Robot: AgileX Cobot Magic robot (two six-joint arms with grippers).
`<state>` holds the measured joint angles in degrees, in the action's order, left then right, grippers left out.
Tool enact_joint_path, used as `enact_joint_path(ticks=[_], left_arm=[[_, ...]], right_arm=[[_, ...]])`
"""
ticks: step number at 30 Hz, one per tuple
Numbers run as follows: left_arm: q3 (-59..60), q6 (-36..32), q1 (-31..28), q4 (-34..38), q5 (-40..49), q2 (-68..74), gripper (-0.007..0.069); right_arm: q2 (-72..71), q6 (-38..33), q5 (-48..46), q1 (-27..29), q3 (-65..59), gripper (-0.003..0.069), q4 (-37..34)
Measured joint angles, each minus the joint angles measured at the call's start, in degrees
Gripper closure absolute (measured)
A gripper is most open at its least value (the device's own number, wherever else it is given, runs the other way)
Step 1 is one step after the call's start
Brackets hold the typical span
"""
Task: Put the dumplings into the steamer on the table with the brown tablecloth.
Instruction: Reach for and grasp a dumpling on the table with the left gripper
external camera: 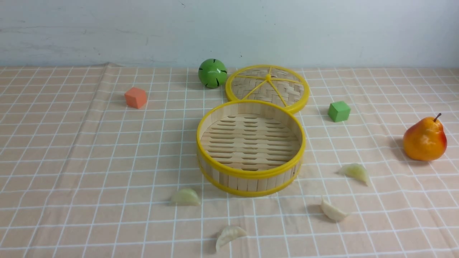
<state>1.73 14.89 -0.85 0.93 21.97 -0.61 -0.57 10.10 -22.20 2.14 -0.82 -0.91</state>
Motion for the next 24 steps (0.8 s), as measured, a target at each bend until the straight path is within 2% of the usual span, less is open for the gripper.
enact_joint_path(ticks=[15, 18, 21, 22, 23, 24], left_arm=[[0.02, 0.23, 0.0, 0.68, -0.39, 0.0, 0.0386], [0.02, 5.04, 0.0, 8.78, -2.51, 0.0, 0.0386], [0.02, 17.03, 0.0, 28.25, -5.9, 0.0, 0.0386], [0.02, 17.64, 0.0, 29.22, -6.01, 0.0, 0.0386], [0.02, 21.26, 0.0, 35.18, -6.74, 0.0, 0.0386], [0.02, 22.62, 0.0, 38.7, -6.97, 0.0, 0.0386]], right_arm=[[0.0, 1.26, 2.33, 0.0, -0.34, 0.042, -2.4], [0.0, 8.21, 2.38, 0.0, -0.4, 0.042, -11.77], [0.0, 21.03, 2.12, 0.0, -0.59, 0.042, -28.7], [0.0, 21.56, 2.12, 0.0, -0.59, 0.042, -28.7], [0.0, 24.36, 2.12, 0.0, -0.59, 0.042, -33.9], [0.0, 25.58, 2.12, 0.0, -0.59, 0.042, -35.97]])
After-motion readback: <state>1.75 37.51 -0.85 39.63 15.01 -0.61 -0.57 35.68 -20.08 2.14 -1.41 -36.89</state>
